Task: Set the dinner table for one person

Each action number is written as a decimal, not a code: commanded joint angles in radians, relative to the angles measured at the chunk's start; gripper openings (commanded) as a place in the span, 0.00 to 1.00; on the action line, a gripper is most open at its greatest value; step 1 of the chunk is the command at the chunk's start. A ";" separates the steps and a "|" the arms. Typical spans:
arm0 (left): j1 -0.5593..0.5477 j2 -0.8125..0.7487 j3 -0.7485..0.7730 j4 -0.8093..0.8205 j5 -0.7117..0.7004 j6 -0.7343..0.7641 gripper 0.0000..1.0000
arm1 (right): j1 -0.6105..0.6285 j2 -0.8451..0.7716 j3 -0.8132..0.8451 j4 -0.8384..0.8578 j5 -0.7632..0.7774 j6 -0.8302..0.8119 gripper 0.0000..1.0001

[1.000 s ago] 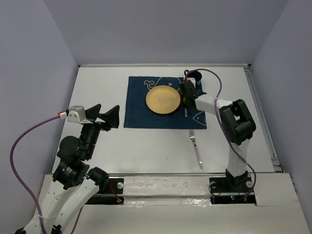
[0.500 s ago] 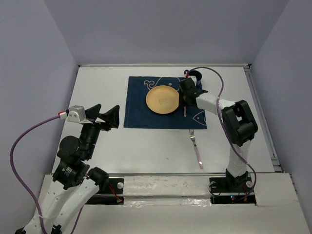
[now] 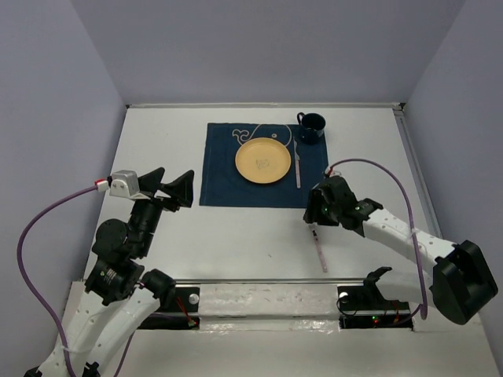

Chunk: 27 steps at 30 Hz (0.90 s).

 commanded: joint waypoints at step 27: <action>0.005 -0.031 -0.002 0.049 0.030 -0.002 0.99 | 0.258 0.193 0.394 -0.064 0.151 0.077 0.00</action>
